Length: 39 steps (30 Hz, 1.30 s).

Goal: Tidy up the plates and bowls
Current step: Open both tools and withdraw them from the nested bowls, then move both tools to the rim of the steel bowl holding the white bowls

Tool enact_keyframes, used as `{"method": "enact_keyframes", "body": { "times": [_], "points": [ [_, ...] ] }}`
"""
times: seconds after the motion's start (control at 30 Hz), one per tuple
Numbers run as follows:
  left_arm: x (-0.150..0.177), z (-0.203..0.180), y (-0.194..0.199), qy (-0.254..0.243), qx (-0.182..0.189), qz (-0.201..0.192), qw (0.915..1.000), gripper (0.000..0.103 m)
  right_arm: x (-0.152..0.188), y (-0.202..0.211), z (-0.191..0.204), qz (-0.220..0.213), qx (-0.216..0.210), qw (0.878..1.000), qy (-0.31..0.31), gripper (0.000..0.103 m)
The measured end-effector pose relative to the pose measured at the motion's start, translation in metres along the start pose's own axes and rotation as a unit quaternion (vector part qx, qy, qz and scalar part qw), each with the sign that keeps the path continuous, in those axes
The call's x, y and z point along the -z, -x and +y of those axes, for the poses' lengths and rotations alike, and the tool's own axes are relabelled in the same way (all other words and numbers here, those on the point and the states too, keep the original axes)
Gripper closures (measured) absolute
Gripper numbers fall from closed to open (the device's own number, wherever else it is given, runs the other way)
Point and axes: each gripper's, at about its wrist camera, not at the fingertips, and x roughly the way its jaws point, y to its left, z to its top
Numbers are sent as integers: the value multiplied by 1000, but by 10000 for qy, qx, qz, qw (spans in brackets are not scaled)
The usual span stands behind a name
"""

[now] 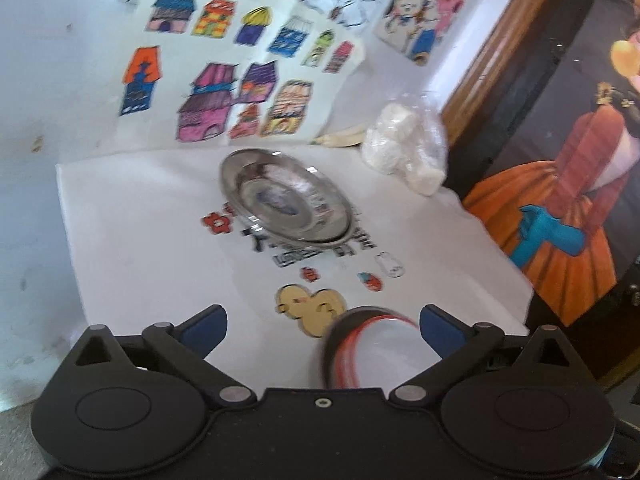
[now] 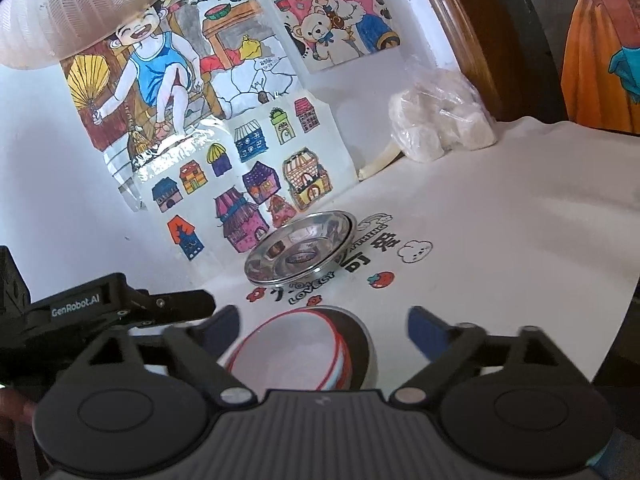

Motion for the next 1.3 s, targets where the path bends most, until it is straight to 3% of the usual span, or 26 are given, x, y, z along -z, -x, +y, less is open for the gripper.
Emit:
{"method": "enact_keyframes", "body": {
  "times": [0.03, 0.27, 0.43, 0.73, 1.1, 1.3],
  "points": [
    [0, 3, -1, 40, -44, 42, 10000, 1, 0, 0, -1, 29, 45, 10000, 25, 0],
    [0, 22, -6, 73, -514, 494, 9974, 1, -6, -3, -5, 527, 385, 9963, 554, 0],
    [5, 26, -12, 36, -699, 871, 9937, 1, -19, -11, -11, 1280, 654, 9835, 1095, 0],
    [-2, 21, -26, 37, -967, 1429, 9850, 1, -39, -35, -19, 2375, 713, 9587, 1393, 0],
    [3, 21, -31, 499, -1222, 1564, 9788, 1, -55, -64, -7, 2797, 566, 9313, 2265, 0],
    [2, 14, -33, 289, -1392, 1616, 9766, 1, -60, -76, -6, 2883, 590, 9255, 2386, 0]
  ]
}}
